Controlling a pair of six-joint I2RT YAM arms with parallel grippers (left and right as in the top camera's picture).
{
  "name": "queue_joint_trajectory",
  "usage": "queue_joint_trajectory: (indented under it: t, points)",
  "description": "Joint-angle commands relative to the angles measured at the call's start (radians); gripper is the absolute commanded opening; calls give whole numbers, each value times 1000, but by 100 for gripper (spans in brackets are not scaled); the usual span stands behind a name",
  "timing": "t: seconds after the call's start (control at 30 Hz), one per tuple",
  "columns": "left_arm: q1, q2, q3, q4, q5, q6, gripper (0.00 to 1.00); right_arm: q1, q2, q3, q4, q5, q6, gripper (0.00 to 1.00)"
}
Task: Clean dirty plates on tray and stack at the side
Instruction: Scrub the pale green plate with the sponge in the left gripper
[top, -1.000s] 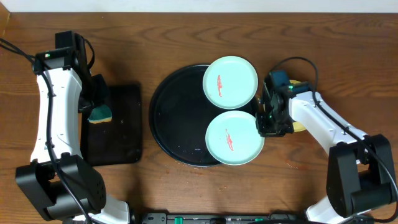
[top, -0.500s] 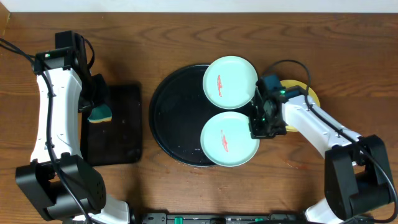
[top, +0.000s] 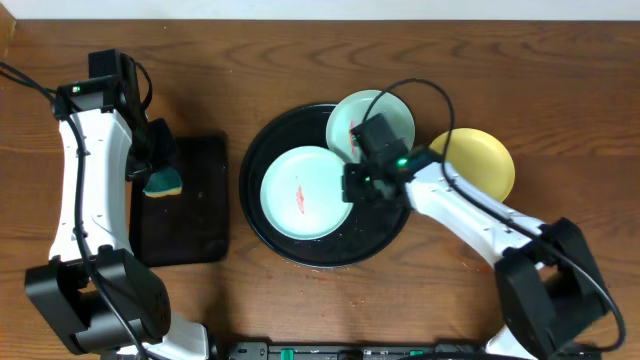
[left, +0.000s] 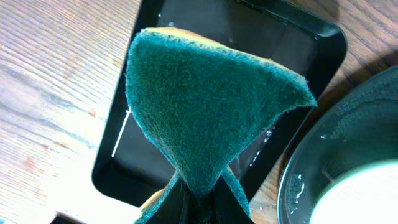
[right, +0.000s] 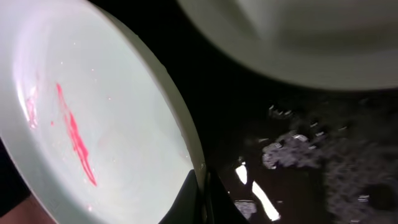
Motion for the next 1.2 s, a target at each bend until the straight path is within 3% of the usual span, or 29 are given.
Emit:
queue_joint_trajectory:
  t: [0.0,0.17,0.27,0.4,0.6,1.0,1.17]
  points:
    - [-2,-2,10,2,30,12,7,32,68,11,-7,11,106,1]
    - [-10,-2,10,9,30,13,7,37,86,11,-8,4,113,1]
    - [-43,-2,10,16,30,13,7,24,86,11,6,2,101,29]
    - [-111,-2,10,35,30,14,7,-10,89,12,8,-25,39,32]
    - [-196,-2,10,69,172,127,7,-26,122,12,24,-60,-5,26]
    - [-286,5,-23,73,248,82,7,-27,146,12,58,-91,-18,1]
    - [-333,5,-93,114,275,22,7,-29,156,12,58,-92,-10,1]
